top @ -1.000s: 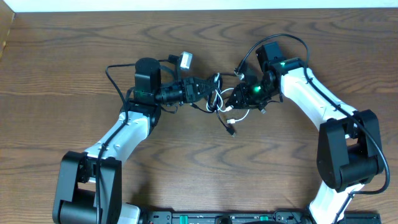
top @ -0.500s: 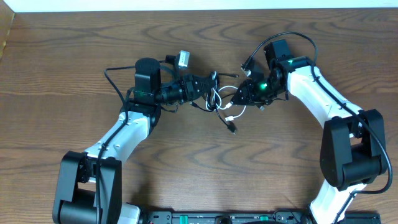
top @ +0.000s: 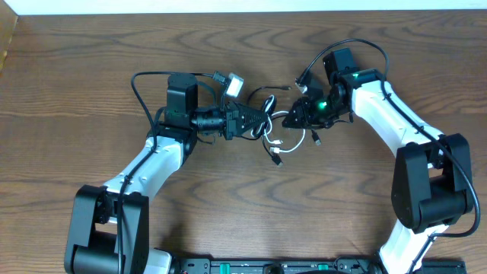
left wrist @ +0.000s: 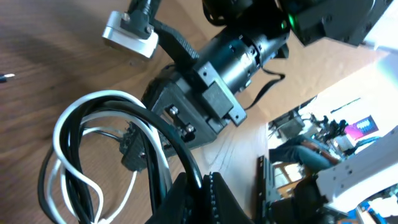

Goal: Untangle cables

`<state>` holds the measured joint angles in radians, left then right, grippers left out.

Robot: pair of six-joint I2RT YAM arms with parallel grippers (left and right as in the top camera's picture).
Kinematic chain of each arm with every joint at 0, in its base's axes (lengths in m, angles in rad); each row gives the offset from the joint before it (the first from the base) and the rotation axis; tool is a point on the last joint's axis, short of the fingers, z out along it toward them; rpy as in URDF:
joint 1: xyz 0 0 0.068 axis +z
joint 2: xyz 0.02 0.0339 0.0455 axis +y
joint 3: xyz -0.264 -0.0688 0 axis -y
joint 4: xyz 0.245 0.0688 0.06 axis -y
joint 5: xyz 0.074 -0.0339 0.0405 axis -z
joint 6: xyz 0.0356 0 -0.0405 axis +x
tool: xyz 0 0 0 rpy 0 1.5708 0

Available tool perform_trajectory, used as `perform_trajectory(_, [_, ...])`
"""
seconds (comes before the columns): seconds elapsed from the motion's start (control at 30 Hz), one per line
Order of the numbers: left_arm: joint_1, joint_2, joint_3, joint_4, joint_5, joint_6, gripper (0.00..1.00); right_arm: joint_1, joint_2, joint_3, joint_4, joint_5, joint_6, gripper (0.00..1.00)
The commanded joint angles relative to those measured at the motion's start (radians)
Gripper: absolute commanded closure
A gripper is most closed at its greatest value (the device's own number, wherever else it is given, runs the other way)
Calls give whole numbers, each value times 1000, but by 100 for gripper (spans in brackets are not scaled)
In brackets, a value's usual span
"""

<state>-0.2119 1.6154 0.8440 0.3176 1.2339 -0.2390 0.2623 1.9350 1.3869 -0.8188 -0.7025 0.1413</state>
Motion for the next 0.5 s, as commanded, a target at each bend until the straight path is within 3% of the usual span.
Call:
perform_trajectory(0.0, [3, -7, 11, -8, 39, 118, 93, 9, -6, 12, 1, -7, 17, 70])
perform_trajectory(0.47, [3, -6, 11, -131, 38, 325, 93, 52, -6, 12, 21, -3, 65, 69])
